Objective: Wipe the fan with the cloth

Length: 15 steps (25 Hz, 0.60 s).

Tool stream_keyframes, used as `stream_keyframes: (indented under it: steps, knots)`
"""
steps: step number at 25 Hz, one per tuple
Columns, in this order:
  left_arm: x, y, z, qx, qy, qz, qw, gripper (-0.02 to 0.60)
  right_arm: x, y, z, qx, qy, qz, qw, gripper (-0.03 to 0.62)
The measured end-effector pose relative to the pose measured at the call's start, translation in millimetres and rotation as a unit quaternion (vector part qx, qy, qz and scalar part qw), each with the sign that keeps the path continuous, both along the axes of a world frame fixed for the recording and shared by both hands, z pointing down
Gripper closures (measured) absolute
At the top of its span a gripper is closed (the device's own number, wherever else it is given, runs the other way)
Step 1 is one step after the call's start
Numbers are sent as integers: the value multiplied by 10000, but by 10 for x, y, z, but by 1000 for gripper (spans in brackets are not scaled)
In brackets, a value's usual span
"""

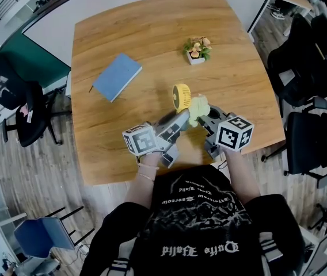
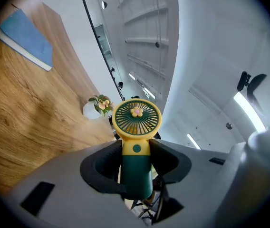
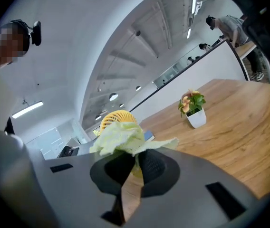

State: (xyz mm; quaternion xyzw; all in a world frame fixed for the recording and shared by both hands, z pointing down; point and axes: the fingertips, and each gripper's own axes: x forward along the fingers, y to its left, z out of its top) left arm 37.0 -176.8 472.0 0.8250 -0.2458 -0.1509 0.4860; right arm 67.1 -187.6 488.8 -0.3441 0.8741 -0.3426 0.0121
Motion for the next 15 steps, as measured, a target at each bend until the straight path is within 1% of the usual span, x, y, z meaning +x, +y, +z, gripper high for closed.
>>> stream_keyframes:
  steps: [3, 7, 11, 13, 15]
  knots:
    - [67, 88, 15, 144, -386, 322, 9986, 383, 58, -17, -90, 236, 116, 23, 9997, 565]
    - [158, 139, -24, 325, -728, 680, 9945, 383, 135, -37, -191, 410, 64, 178, 9990, 565]
    - [207, 160, -49, 377, -858, 906, 9915, 383, 206, -81, -343, 610, -62, 316, 9976, 565]
    - [227, 223, -1, 416, -1064, 1089, 9875, 383, 235, -116, -450, 720, -173, 342, 9967, 565]
    - [255, 307, 40, 496, -1233, 1312, 9824, 383, 237, -151, -505, 814, -90, 220, 9964, 565]
